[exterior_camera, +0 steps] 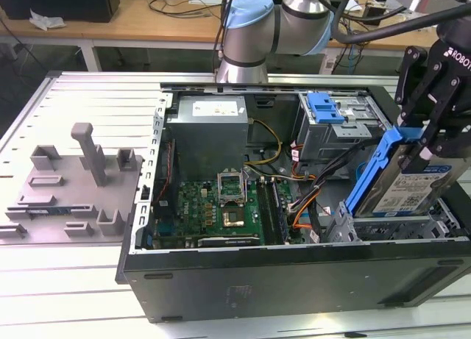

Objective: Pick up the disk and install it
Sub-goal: 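Insert the disk into the insertion slot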

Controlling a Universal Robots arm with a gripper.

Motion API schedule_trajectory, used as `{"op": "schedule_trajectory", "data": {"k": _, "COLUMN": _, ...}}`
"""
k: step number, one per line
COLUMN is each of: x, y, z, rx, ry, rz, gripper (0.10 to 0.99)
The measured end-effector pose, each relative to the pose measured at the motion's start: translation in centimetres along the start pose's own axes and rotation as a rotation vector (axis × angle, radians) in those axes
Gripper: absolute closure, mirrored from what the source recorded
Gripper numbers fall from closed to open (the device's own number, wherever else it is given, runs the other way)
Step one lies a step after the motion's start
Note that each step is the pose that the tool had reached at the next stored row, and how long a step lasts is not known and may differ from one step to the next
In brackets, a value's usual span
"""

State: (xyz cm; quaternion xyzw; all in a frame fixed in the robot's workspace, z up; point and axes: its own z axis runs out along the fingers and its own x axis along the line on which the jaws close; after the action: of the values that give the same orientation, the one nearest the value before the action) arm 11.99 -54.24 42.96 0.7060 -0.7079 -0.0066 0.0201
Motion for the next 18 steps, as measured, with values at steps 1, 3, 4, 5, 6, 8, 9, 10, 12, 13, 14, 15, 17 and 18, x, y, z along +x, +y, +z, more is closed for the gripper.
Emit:
{"op": "schedule_trajectory", "data": {"k": 1, "x": 0.04, "y": 0.0, "z": 0.12, "rx": 0.0, "ry": 0.0, "rz": 0.0, "gripper": 0.722}}
{"op": "schedule_trajectory", "data": {"k": 3, "x": 0.11, "y": -0.01, "z": 0.33, "rx": 0.0, "ry": 0.0, "rz": 0.0, "gripper": 0.722}}
{"op": "schedule_trajectory", "data": {"k": 4, "x": 0.14, "y": -0.01, "z": 0.4, "rx": 0.0, "ry": 0.0, "rz": 0.0, "gripper": 0.722}}
{"op": "schedule_trajectory", "data": {"k": 5, "x": 0.19, "y": -0.02, "z": 0.5, "rx": 0.0, "ry": 0.0001, "rz": 0.0, "gripper": 0.722}}
{"op": "schedule_trajectory", "data": {"k": 6, "x": 0.23, "y": -0.02, "z": 0.58, "rx": 0.0, "ry": -0.0001, "rz": 0.0, "gripper": 0.722}}
{"op": "schedule_trajectory", "data": {"k": 8, "x": 0.33, "y": -0.03, "z": 0.77, "rx": 0.0, "ry": 0.0, "rz": 0.0, "gripper": 0.722}}
{"op": "schedule_trajectory", "data": {"k": 9, "x": 0.41, "y": -0.04, "z": 0.92, "rx": 0.0, "ry": -0.0001, "rz": 0.0, "gripper": 0.722}}
{"op": "schedule_trajectory", "data": {"k": 10, "x": 0.49, "y": -0.04, "z": 1.04, "rx": 0.0, "ry": 0.0, "rz": 0.0, "gripper": 0.722}}
{"op": "schedule_trajectory", "data": {"k": 12, "x": 0.6, "y": -0.05, "z": 1.21, "rx": 0.0, "ry": 0.0, "rz": 0.0, "gripper": 0.722}}
{"op": "schedule_trajectory", "data": {"k": 13, "x": 0.67, "y": -0.05, "z": 1.31, "rx": 0.0, "ry": -0.0002, "rz": 0.0, "gripper": 0.722}}
{"op": "schedule_trajectory", "data": {"k": 14, "x": 0.73, "y": -0.05, "z": 1.37, "rx": 0.0, "ry": 0.0003, "rz": 0.0, "gripper": 0.722}}
{"op": "schedule_trajectory", "data": {"k": 15, "x": 0.75, "y": -0.06, "z": 1.4, "rx": 0.0, "ry": 0.0003, "rz": 0.0, "gripper": 0.71}}
{"op": "schedule_trajectory", "data": {"k": 17, "x": 0.86, "y": -0.06, "z": 1.49, "rx": 0.0, "ry": -0.0001, "rz": 0.0, "gripper": 0.584}}
{"op": "schedule_trajectory", "data": {"k": 18, "x": 0.88, "y": -0.06, "z": 1.51, "rx": 0.0, "ry": -0.0003, "rz": 0.0, "gripper": 0.584}}
